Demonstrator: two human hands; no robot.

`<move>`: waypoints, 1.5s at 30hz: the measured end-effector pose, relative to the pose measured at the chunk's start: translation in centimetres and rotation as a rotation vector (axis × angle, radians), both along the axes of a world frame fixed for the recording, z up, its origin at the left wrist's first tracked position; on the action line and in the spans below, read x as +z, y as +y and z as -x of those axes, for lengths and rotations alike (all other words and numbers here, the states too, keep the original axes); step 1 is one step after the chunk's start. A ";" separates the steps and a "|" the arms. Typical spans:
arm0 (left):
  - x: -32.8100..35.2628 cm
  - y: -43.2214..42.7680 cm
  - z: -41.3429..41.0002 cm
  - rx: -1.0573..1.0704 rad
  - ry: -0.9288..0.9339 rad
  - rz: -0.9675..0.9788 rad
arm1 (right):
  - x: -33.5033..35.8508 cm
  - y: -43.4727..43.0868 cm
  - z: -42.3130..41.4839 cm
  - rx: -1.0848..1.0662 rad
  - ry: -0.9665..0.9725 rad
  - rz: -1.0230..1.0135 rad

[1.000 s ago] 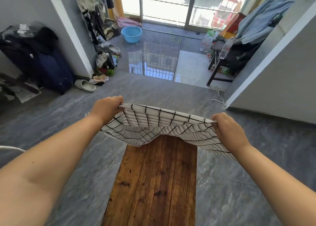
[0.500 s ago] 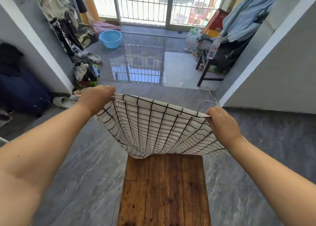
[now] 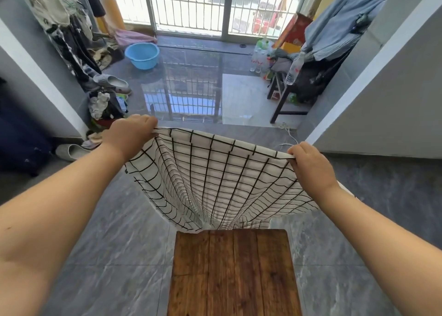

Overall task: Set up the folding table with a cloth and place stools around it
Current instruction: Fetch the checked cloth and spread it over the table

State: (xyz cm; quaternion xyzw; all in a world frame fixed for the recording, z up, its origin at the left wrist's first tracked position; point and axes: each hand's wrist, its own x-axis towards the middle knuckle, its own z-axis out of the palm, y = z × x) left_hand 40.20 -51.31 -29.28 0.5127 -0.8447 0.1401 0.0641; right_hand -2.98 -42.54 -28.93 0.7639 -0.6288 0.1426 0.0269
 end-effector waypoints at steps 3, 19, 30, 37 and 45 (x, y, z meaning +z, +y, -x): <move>0.3 -1.3 0.4 -0.005 0.015 0.022 | 0.2 -1.3 0.1 -0.025 0.005 0.027; 5.0 -0.7 0.3 -0.209 0.041 0.172 | 4.4 -1.2 3.3 0.166 0.100 0.172; 0.4 14.4 -0.3 -0.227 0.082 -0.110 | 2.6 8.9 5.7 0.295 0.048 -0.049; -2.4 26.5 3.3 -0.096 0.097 -0.176 | -1.4 18.2 8.1 0.252 0.008 -0.372; -6.8 40.8 6.1 -0.050 0.074 -0.332 | -4.2 29.0 10.6 0.234 -0.039 -0.442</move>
